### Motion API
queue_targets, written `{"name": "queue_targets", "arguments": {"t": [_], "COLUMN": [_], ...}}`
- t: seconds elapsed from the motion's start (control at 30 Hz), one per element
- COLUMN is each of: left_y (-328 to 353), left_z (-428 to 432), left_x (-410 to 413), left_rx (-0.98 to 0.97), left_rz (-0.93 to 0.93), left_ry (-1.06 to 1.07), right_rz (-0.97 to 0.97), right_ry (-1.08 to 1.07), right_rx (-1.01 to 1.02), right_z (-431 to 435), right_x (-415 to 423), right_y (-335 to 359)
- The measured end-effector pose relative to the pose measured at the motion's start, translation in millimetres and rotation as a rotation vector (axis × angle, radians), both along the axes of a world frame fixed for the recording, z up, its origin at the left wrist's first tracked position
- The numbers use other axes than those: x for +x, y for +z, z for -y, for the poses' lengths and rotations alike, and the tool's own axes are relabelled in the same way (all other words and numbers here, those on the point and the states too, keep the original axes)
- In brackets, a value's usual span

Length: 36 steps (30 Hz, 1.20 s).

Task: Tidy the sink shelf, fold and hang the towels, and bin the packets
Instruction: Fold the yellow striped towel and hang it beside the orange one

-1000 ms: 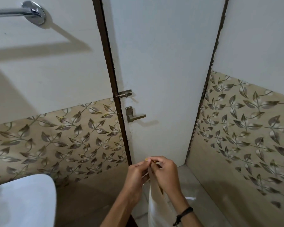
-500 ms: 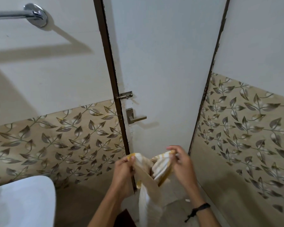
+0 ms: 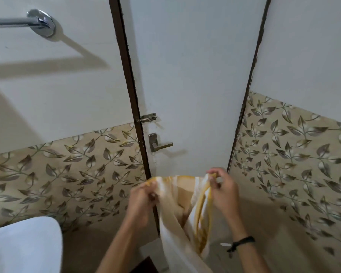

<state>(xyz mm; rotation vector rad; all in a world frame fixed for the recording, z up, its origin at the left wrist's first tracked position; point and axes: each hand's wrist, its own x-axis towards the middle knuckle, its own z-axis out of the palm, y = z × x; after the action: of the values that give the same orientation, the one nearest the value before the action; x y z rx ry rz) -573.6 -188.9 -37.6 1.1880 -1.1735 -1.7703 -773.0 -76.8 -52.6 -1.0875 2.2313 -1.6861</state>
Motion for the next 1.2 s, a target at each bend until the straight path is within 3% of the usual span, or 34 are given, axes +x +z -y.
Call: {"name": "queue_targets", "arguments": {"t": [0.2,0.53,0.83,1.0,1.2], "left_y": [-10,-24,-28,-28,-31], "left_z": [-42,-51,-55,-59,-52], "left_x": [-39,-40,-44,-44,-35], "left_rx": [-0.013,0.025,0.029,0.053,-0.005], "left_rz": [0.017,-0.058,-0.133,-0.196,-0.183], "left_ry": [-0.226,-0.013,0.038,0.068,0.048], "right_rz": [0.025,0.088,0.048,0.019,0.259], "right_ry": [0.132,0.142,0.133,0.031,0.157], "right_rx": [0.083,0.112,0.087,-0.042,-0.174], "right_z": [18,8,12,13,11], "right_x": [46,55,63,82,95], "right_y": [-19,-27,-34,-39,-45]}}
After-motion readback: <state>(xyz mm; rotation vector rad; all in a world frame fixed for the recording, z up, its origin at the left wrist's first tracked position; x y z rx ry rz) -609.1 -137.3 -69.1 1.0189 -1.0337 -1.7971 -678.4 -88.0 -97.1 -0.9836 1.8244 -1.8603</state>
